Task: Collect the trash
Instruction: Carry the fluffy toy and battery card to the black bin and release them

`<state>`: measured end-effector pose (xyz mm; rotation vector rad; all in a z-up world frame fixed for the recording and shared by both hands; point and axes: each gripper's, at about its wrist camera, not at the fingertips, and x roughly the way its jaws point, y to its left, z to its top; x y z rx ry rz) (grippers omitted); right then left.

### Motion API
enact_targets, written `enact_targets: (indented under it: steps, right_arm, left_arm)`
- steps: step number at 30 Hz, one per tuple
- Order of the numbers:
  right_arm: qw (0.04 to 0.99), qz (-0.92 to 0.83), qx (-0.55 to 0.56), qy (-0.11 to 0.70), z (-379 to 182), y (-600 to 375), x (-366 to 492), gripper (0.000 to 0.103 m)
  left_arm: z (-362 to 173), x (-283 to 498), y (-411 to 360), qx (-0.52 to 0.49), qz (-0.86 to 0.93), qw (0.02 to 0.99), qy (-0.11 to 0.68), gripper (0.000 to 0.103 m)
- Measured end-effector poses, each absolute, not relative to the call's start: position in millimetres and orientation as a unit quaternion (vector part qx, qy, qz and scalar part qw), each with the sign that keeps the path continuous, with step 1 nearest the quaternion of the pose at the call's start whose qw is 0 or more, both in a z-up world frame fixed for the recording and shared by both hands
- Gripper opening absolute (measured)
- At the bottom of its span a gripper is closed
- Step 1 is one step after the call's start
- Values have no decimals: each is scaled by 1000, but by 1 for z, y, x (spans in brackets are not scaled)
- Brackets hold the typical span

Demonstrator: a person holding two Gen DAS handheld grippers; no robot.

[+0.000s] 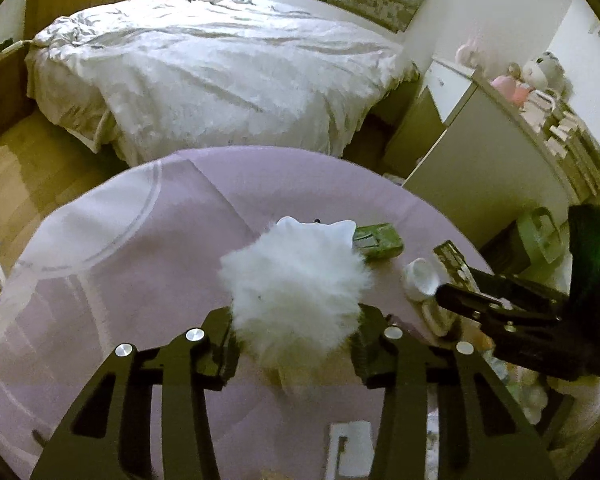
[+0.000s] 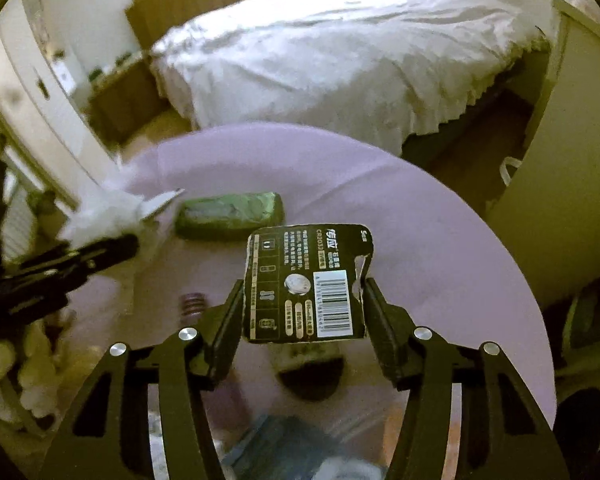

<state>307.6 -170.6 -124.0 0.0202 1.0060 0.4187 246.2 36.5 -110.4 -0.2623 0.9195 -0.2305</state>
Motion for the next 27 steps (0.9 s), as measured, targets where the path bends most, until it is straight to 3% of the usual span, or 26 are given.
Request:
enact_targets:
  steps: [10,27]
  right_arm:
    - [878,205,102,419,-85,-220,231,57]
    - [891,63,192,407,-108,-357,162,57]
  left_arm:
    - [-72,210,10,-131,-162,889,407,44]
    - [-74,186,-163,-85,-336,835,428,44]
